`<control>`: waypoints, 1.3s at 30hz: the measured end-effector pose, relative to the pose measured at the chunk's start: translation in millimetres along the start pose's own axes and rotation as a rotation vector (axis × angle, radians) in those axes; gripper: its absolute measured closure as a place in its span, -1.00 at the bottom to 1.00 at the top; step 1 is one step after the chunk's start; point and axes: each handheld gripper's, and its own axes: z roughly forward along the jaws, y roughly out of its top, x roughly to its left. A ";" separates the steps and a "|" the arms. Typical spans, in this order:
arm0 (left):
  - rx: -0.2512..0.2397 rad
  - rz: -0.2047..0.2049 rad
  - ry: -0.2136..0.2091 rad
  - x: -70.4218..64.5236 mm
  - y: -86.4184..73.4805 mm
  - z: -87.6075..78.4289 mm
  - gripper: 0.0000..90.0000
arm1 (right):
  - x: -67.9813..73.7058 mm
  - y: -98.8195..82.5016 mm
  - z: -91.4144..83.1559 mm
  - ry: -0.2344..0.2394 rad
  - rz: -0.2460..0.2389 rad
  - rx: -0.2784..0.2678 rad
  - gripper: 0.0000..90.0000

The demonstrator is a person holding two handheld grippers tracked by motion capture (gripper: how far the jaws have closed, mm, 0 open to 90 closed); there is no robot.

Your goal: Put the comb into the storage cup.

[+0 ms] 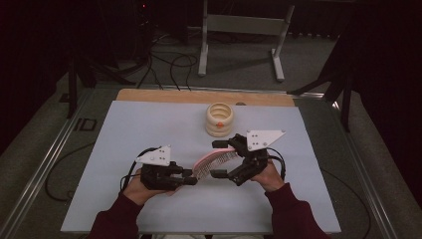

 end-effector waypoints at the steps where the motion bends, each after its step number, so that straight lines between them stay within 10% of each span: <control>1: -0.016 -0.008 0.008 0.9 0.1 -2.0 0.68 | 0.0 0.0 0.0 0.000 0.000 0.000 -0.50; 5: -0.028 -0.004 0.015 0.2 0.1 -4.2 0.74 | 1.0 -1.7 -2.7 -0.024 0.026 -0.015 -0.07; 17: -0.012 0.002 0.041 0.5 -0.5 -2.3 0.74 | 1.3 -0.9 -3.9 0.021 0.086 -0.033 0.40; 30: -0.067 0.021 0.032 -2.8 1.3 -7.6 0.76 | -6.3 -9.7 -6.5 0.053 0.166 -0.015 0.05; 39: -0.056 0.018 0.031 -2.0 0.9 -5.7 0.75 | -5.7 -9.5 -4.0 0.077 0.187 -0.013 0.29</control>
